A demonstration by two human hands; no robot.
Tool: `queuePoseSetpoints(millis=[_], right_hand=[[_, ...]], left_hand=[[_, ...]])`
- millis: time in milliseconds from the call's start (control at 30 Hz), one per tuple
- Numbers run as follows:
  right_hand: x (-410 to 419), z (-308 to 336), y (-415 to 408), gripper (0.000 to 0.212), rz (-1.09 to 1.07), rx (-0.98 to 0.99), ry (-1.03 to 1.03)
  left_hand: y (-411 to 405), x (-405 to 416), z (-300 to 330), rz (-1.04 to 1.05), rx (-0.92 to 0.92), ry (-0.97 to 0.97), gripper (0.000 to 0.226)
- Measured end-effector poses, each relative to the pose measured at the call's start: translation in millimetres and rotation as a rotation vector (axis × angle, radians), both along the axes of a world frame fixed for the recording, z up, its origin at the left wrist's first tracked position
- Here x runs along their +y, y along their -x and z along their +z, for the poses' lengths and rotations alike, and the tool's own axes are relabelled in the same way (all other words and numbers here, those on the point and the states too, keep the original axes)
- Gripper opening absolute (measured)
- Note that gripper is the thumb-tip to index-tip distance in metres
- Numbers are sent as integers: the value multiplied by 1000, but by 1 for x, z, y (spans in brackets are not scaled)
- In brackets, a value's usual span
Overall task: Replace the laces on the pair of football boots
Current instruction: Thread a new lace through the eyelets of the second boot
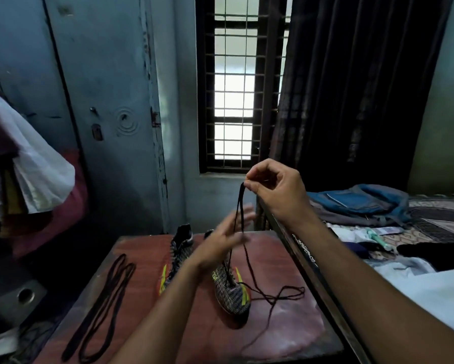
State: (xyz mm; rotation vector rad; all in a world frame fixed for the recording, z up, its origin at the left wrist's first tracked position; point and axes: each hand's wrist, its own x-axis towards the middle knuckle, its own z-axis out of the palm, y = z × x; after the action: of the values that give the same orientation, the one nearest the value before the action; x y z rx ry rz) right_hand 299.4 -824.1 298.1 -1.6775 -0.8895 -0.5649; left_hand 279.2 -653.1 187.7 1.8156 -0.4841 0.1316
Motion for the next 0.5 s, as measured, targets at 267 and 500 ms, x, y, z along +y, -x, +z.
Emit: queuePoseSetpoints(millis=[267,500], right_hand=[[-4,-11,4,23,26,20,36],[-27,-70,8,24,92,260,14]], left_hand=[[26,-19,48,374,-361,306,13],[27,-10,22,397,-411,-67,8]])
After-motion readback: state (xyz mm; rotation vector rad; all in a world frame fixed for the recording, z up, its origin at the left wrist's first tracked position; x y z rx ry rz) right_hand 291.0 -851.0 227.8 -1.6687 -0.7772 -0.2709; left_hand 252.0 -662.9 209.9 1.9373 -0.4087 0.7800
